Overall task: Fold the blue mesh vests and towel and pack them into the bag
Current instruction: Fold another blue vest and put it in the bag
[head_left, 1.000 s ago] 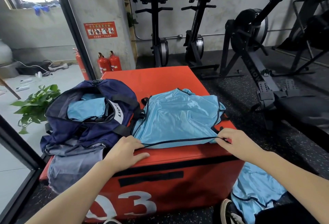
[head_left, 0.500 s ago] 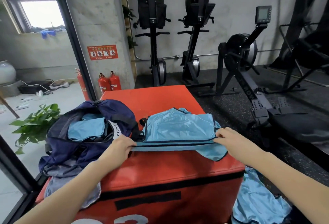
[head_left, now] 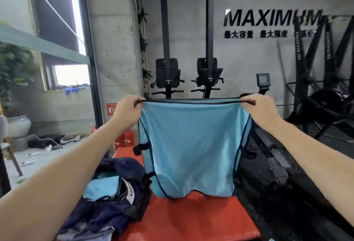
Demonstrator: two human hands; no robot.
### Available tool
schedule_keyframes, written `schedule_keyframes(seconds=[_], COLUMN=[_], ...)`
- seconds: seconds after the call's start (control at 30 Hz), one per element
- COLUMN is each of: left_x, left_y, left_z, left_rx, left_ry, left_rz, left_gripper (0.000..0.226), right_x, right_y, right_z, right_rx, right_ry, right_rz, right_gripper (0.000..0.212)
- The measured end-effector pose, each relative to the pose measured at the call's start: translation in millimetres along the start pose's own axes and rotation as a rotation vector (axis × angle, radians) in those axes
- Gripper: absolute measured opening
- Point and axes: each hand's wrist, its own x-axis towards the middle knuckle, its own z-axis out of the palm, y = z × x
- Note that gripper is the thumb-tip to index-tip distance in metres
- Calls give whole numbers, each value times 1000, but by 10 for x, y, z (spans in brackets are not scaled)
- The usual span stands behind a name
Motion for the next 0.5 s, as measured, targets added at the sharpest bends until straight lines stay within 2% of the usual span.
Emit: schedule_keyframes(seconds=[0.13, 0.23, 0.33, 0.43, 0.5], left_x=[386, 631, 768, 823, 849], left_y=[348, 436, 474, 432, 362], left_z=[-467, -747, -918, -1000, -1009], left_rx=[59, -2, -163, -332, -418], left_ry=[61, 76, 25, -79, -147], left_rz=[49, 16, -53, -98, -136], left_gripper=[27, 29, 24, 12, 13], right_x=[370, 560, 674, 733, 772], right_y=[-328, -474, -578, -641, -628], right_z=[-478, -721, -862, -898, -855], right_rx=[205, 298, 338, 352, 336], right_ry=[56, 34, 23, 9, 0], right_rz=[120, 161, 174, 184, 192], right_gripper=[19, 19, 22, 27, 29])
